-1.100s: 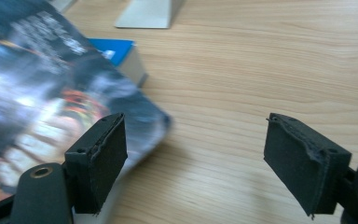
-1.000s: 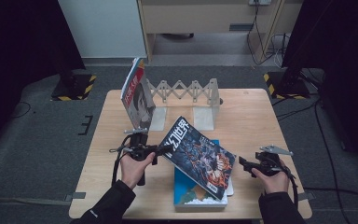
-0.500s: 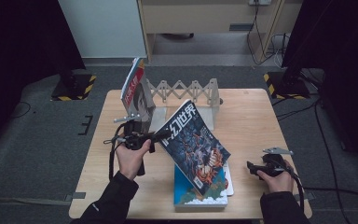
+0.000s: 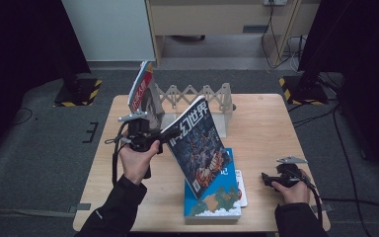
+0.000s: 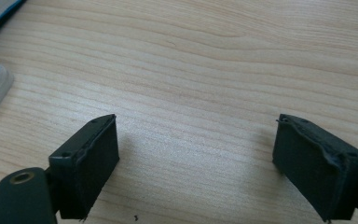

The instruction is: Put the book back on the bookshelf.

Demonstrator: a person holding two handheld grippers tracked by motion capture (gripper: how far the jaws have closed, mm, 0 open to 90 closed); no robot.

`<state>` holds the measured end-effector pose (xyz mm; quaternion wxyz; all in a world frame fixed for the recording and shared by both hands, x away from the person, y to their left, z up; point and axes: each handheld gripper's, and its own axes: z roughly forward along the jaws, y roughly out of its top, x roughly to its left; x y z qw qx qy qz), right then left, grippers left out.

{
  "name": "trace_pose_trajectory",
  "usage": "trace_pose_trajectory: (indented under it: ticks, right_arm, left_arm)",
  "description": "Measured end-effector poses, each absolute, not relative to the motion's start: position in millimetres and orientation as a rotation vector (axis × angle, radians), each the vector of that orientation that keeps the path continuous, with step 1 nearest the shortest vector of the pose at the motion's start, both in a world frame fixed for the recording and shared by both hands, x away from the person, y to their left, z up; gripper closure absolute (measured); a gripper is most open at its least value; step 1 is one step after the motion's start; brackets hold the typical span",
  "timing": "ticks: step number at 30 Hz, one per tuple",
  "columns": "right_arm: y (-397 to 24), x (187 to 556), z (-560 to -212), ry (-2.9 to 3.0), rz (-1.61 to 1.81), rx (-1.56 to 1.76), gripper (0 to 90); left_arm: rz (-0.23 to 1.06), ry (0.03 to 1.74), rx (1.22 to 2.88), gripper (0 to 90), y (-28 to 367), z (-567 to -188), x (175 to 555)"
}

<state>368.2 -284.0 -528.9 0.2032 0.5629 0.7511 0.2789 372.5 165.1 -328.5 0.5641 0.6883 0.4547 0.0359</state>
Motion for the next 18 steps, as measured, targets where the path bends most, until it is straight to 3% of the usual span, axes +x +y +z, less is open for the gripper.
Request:
trace_pose_trajectory:
  ticks: [18]
  right_arm:
    - [-286,368,-540,2.031,0.841,1.536,0.4]
  left_arm:
    - [0.271,1.089,1.545,82.1,197,-279,375]
